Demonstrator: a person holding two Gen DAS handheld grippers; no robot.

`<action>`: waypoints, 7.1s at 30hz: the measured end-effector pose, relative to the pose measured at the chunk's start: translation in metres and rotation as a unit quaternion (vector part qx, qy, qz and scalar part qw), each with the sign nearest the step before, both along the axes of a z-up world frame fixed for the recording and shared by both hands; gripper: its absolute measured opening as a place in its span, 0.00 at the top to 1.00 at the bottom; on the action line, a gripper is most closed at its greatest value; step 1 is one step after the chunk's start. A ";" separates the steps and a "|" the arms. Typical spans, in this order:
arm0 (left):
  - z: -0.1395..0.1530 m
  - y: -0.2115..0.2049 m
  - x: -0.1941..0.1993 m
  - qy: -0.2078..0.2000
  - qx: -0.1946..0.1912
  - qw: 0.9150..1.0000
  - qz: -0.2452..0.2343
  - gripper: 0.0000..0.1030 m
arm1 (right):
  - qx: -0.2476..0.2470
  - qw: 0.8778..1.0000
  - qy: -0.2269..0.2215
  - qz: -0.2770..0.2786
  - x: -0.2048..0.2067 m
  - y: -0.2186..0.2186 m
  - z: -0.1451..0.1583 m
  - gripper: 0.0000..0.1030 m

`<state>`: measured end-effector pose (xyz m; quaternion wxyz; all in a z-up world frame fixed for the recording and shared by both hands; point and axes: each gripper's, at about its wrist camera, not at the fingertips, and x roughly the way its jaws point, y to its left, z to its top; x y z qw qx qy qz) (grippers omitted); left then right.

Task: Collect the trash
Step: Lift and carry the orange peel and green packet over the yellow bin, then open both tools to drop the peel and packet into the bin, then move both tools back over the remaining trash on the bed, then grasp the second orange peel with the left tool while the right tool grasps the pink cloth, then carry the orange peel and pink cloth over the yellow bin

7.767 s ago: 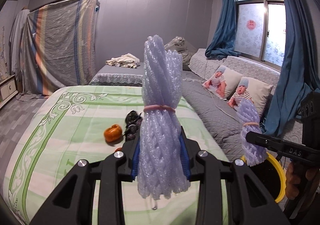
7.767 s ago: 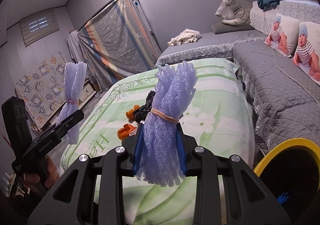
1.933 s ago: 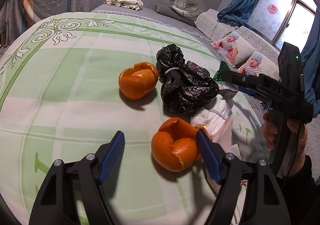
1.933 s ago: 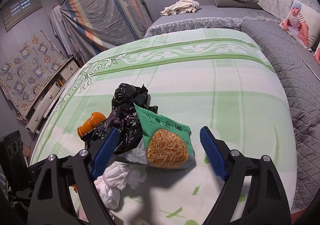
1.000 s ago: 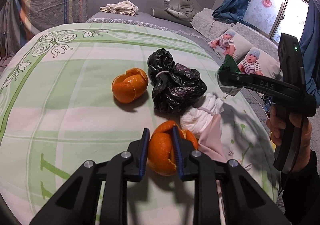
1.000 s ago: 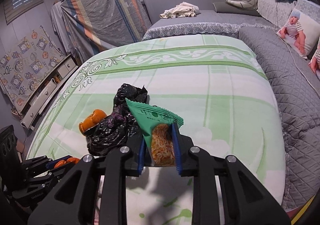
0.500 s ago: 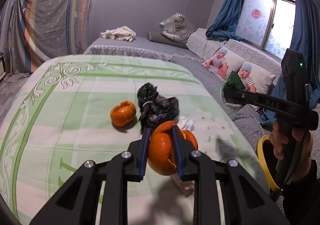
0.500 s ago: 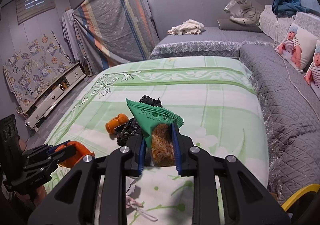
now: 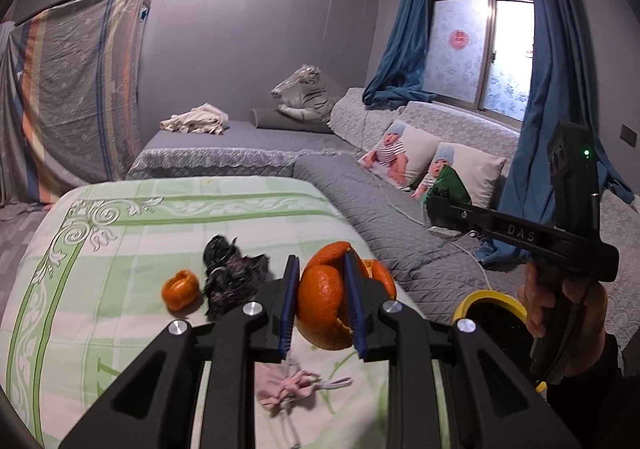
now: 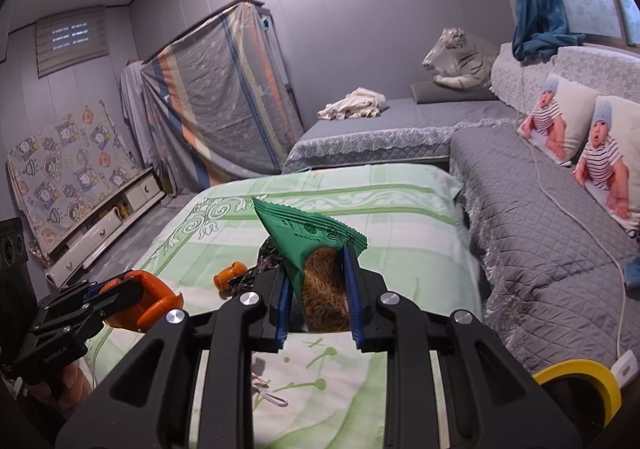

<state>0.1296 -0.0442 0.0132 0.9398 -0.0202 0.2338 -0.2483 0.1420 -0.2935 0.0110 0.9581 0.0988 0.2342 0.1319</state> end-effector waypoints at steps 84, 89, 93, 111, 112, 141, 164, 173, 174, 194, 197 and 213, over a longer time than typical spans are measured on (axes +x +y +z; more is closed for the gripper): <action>-0.069 -0.243 0.011 0.120 -0.022 0.973 -0.197 0.10 | 0.101 0.933 0.082 -0.337 -0.156 -0.245 -0.129 0.22; -0.052 -0.203 0.029 0.101 -0.033 0.983 -0.150 0.10 | 0.079 0.947 0.055 -0.305 -0.143 -0.218 -0.102 0.21; -0.041 -0.168 0.042 0.085 -0.034 0.990 -0.110 0.10 | 0.066 0.958 0.042 -0.276 -0.128 -0.192 -0.085 0.20; -0.040 0.012 0.092 0.053 -0.018 0.996 0.073 0.10 | 0.003 0.998 0.037 -0.058 -0.041 -0.010 -0.050 0.20; -0.042 0.022 0.096 0.055 -0.020 0.995 0.083 0.10 | 0.000 0.998 0.039 -0.049 -0.038 -0.002 -0.052 0.20; -0.129 0.097 0.167 0.142 0.008 0.977 0.160 0.15 | -0.101 0.980 0.119 0.126 0.010 0.160 -0.130 0.20; -0.155 0.089 0.198 0.193 0.027 0.973 0.126 0.63 | -0.095 0.968 0.185 0.141 0.041 0.173 -0.159 0.60; -0.138 0.099 0.185 0.186 0.005 0.972 0.145 0.65 | -0.105 0.972 0.158 0.141 0.028 0.169 -0.141 0.75; -0.135 0.100 0.183 0.185 0.001 0.972 0.145 0.65 | -0.102 0.973 0.155 0.140 0.026 0.167 -0.137 0.75; -0.068 0.086 0.081 0.110 -0.020 0.987 0.118 0.65 | -0.064 0.986 0.113 0.100 -0.025 0.115 -0.095 0.75; -0.060 0.079 0.069 0.101 -0.020 0.989 0.107 0.65 | -0.056 0.989 0.101 0.089 -0.034 0.103 -0.086 0.75; -0.015 0.012 0.012 0.047 -0.008 0.998 0.028 0.65 | -0.026 0.998 0.047 0.023 -0.065 0.039 -0.049 0.75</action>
